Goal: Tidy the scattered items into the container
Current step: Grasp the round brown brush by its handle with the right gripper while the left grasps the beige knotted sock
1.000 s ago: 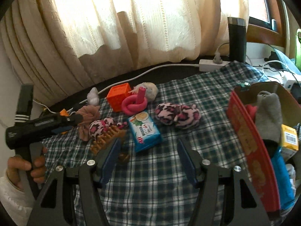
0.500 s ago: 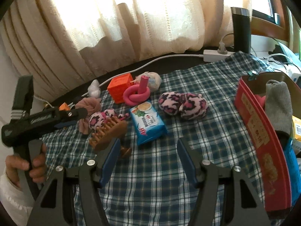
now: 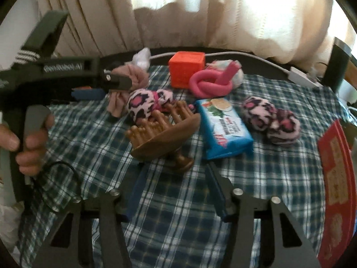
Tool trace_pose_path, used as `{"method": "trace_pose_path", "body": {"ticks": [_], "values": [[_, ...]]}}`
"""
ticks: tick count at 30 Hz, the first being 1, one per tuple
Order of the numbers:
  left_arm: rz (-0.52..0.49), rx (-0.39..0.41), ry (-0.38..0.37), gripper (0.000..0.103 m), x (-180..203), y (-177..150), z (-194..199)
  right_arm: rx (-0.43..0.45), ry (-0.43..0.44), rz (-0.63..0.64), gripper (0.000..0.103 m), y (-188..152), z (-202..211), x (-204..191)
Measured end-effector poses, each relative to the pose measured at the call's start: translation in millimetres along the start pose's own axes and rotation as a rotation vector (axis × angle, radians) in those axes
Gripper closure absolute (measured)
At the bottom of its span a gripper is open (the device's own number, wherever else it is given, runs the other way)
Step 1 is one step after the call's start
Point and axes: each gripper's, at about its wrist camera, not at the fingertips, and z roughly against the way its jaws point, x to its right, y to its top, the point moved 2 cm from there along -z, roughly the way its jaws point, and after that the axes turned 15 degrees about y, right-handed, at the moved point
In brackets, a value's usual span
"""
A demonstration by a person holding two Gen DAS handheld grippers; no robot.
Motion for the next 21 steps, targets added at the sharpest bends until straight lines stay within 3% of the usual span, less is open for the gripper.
{"method": "trace_pose_path", "body": {"ticks": [5, 9, 21], "values": [[0.007, -0.009, 0.001, 0.027, -2.5, 0.2, -3.9, -0.015, 0.003, 0.012, 0.054, 7.9, -11.8, 5.2], [0.004, -0.013, 0.003, 0.027, -2.3, 0.1, -6.0, -0.005, 0.015, -0.002, 0.078, 10.1, -10.3, 10.0], [-0.015, -0.016, 0.028, 0.027, 2.5, -0.8, -9.2, 0.127, 0.173, -0.128, 0.078, 8.7, 23.1, 23.5]]}}
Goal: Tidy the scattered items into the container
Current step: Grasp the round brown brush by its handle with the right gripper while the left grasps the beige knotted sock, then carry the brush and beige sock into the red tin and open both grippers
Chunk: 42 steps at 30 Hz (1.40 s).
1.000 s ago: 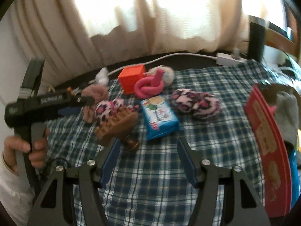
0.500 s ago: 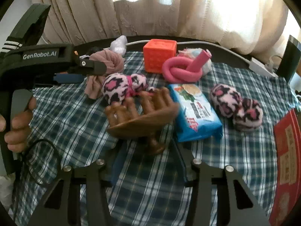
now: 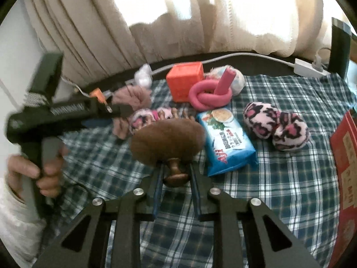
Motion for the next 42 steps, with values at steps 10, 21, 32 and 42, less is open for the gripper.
{"method": "trace_pose_path", "body": {"ticks": [10, 21, 32, 42], "values": [[-0.065, 0.009, 0.085, 0.027, 20.6, 12.0, -8.5, 0.02, 0.025, -0.02, 0.078, -0.4, 9.2, 1.1], [-0.058, 0.048, 0.136, 0.057, 21.4, 16.3, -15.6, 0.017, 0.006, 0.001, 0.078, 0.1, 7.9, 1.2], [-0.083, 0.191, 0.09, 0.058, 35.3, 15.9, 38.7, 0.165, 0.015, -0.046, 0.079, 4.0, 53.8, -0.1], [-0.164, 0.224, 0.011, 0.058, 78.0, 1.6, 68.8, 0.315, -0.077, -0.11, 0.079, 6.0, 124.2, 19.6]]}}
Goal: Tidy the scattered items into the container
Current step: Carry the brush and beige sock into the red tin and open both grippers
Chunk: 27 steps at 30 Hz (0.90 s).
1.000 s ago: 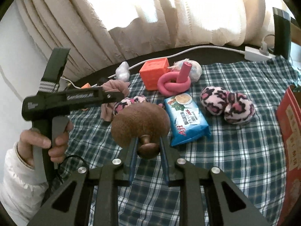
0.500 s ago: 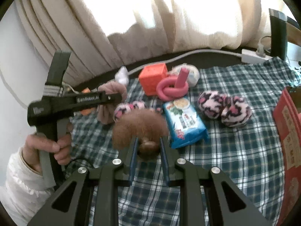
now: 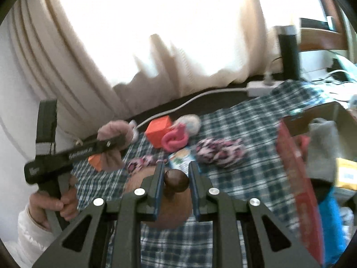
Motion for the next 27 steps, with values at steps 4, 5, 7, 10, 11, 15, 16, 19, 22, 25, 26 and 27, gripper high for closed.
{"method": "trace_pose_path", "body": {"ticks": [4, 5, 7, 10, 11, 15, 16, 19, 22, 25, 26, 27], "values": [[-0.035, 0.011, -0.039, 0.058, 24.6, -0.3, 9.4, 0.08, -0.071, -0.017, 0.08, 16.7, 36.4, 16.4], [-0.046, 0.014, -0.048, 0.058, 31.6, -0.5, 11.6, 0.103, -0.096, -0.024, 0.08, 21.0, 47.2, 23.0], [-0.07, 0.014, -0.07, 0.058, 48.1, -1.3, 15.7, 0.139, -0.143, -0.043, 0.08, 27.9, 65.4, 36.2], [-0.107, 0.014, -0.097, 0.058, 71.5, -3.2, 20.1, 0.192, -0.209, -0.071, 0.08, 37.9, 93.9, 61.1], [-0.118, 0.015, -0.103, 0.058, 78.7, -3.8, 22.0, 0.207, -0.236, -0.083, 0.08, 41.6, 102.0, 70.6], [-0.163, 0.021, -0.134, 0.058, 111.3, -4.7, 28.7, 0.234, -0.309, -0.123, 0.08, 51.2, 123.3, 104.0], [-0.175, 0.022, -0.142, 0.058, 120.2, -4.7, 30.1, 0.235, -0.322, -0.133, 0.08, 52.0, 126.0, 111.6], [-0.215, 0.025, -0.169, 0.058, 149.3, -4.8, 33.5, 0.232, -0.354, -0.155, 0.08, 51.5, 132.3, 130.6], [-0.253, 0.026, -0.207, 0.058, 179.4, -5.2, 36.3, 0.224, -0.389, -0.174, 0.08, 48.2, 134.6, 147.0], [-0.291, 0.032, -0.244, 0.058, 211.1, -6.3, 38.0, 0.223, -0.404, -0.2, 0.08, 45.7, 137.5, 163.2], [-0.302, 0.033, -0.254, 0.058, 221.5, -6.9, 38.1, 0.224, -0.406, -0.206, 0.08, 45.3, 138.5, 167.6], [-0.311, 0.033, -0.264, 0.058, 231.4, -7.4, 37.7, 0.225, -0.404, -0.211, 0.08, 45.2, 139.1, 171.2]]}}
